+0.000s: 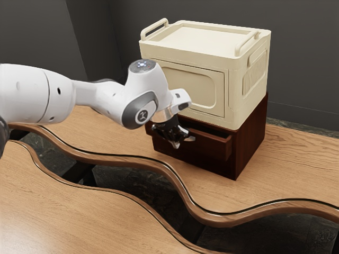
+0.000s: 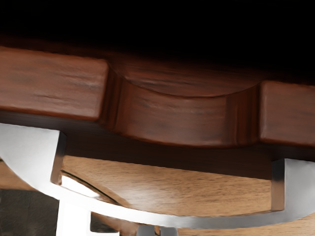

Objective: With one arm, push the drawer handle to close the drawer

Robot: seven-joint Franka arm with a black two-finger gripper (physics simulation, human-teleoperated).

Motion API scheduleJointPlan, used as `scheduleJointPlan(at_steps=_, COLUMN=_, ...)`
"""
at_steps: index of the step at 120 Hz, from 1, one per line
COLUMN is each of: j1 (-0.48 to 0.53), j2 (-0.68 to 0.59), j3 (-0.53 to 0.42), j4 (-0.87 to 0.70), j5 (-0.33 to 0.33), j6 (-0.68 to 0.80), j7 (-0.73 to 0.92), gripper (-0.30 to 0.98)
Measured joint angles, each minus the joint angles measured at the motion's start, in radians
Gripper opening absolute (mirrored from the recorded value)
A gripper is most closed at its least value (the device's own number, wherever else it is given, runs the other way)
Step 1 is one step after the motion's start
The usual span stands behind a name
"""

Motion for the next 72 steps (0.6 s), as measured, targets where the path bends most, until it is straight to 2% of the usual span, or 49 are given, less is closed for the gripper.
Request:
scheduleJointPlan(at_steps=50, j1=0.024, j2=0.098, j3=-0.019, j4=0.154, j5=0.001, j6=-0.032, j7=0.055, gripper=-0.10)
scheduleJointPlan(at_steps=65, j1=-0.005, j2=0.013, j3=-0.009, j4=0.014, j5=-0.056, j6=-0.029, j7=0.059, gripper=-0.10)
scheduleJointPlan(at_steps=70, j1=-0.011, j2=-0.072, j3=-0.005, j4=-0.085, j5=-0.066, j6=-0.026, j7=0.053, gripper=-0.10)
scheduleJointPlan(at_steps=72, j1=-0.012, j2=-0.121, j3=-0.004, j4=-0.135, j5=-0.061, j6=-0.026, j7=0.051, gripper=-0.06)
